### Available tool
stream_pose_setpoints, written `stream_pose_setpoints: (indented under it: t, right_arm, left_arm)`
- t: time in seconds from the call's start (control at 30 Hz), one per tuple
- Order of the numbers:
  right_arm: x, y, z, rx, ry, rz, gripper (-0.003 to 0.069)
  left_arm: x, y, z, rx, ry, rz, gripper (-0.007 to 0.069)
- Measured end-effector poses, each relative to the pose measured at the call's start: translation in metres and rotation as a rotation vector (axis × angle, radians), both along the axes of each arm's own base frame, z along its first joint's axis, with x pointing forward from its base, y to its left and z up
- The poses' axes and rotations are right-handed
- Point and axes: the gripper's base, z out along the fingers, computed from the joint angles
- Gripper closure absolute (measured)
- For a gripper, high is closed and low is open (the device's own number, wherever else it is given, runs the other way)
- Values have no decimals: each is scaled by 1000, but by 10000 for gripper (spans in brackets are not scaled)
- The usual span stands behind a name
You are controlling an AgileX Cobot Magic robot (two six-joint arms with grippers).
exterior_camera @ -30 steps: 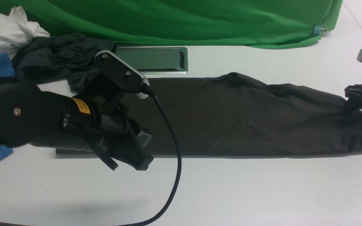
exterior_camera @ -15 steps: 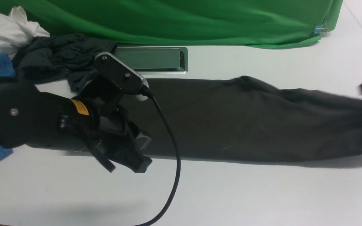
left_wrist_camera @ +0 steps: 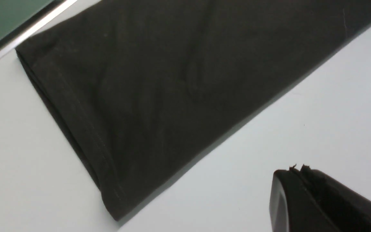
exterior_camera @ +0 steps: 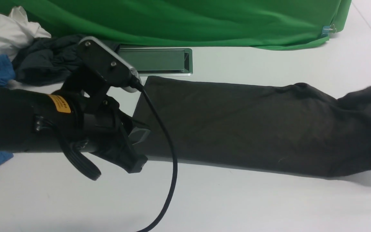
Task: Fold a long-sleeved shirt on a white desktop.
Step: 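Fold the right end of the dark garment over onto its left end with the right gripper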
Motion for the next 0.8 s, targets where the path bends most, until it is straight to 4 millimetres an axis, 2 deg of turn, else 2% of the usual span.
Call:
stream_pose_setpoints:
  t: [0.03,0.07,0.1,0.13,0.17,0.23,0.43,0.47,0.5,0.6,0.8]
  right_arm:
    - [-1,7,6,18,-23,12,604]
    - [-3,22,17,51,-66,49,604]
    - [-4,27,21,61,-78,59,604]
    - [-4,42,31,95,-117,100,604]
    - [-4,45,33,100,-121,105,604]
    - [0,72,50,155,-183,181,604]
    - [15,124,73,261,-261,318,604]
    - [16,126,73,264,-263,322,604]
    - [22,139,75,289,-271,355,604]
    - [34,163,73,334,-267,407,604]
    - [58,215,56,407,-233,509,606]
  left_arm:
    - [-1,1,1,-2,-5,3,606]
    - [-3,3,4,-1,-18,9,606]
    - [-3,3,5,-2,-20,9,606]
    - [-6,5,8,-1,-37,14,606]
    - [-6,5,9,-1,-42,15,606]
    - [-11,8,16,-16,-67,22,606]
    - [-22,14,29,-35,-121,29,606]
    - [-23,15,29,-36,-123,32,606]
    - [-24,16,31,-38,-129,39,606]
    - [-25,17,32,-35,-134,47,606]
    - [-25,18,32,-33,-138,48,606]
